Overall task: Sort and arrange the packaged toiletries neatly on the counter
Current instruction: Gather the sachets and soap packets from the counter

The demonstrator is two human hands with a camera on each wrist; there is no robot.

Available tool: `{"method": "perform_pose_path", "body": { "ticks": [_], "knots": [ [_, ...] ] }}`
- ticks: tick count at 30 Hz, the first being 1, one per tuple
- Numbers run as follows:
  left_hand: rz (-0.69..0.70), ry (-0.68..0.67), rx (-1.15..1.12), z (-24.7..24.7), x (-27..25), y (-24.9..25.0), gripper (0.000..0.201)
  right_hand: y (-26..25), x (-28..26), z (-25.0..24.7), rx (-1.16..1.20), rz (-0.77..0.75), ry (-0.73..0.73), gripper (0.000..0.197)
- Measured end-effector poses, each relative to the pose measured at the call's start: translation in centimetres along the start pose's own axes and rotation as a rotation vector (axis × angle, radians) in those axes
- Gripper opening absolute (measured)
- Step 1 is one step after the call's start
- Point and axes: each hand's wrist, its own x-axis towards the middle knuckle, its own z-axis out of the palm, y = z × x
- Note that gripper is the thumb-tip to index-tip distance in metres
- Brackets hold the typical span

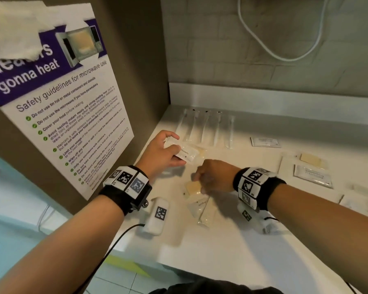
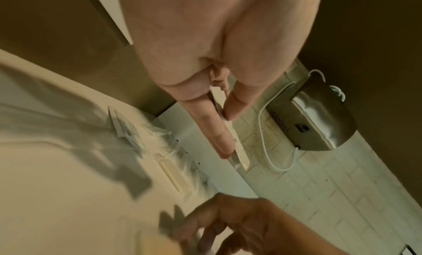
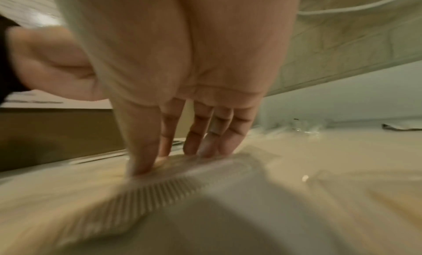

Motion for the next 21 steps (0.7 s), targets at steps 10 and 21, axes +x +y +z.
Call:
{"method": "perform_pose_path", "body": {
  "ticks": [10, 21],
  "knots": [
    [-0.008, 0.057, -0.045, -0.9, -1.6, -1.1, 0.025, -2.1, -1.8, 2.0, -0.145, -0.164, -0.043, 0.018],
    [0.099, 0.155, 0.034, -2.6, -2.4, 0.1, 0.024, -2.2, -2.6, 1.6, -0.238, -0.114, -0.022, 0.018]
  ]
}}
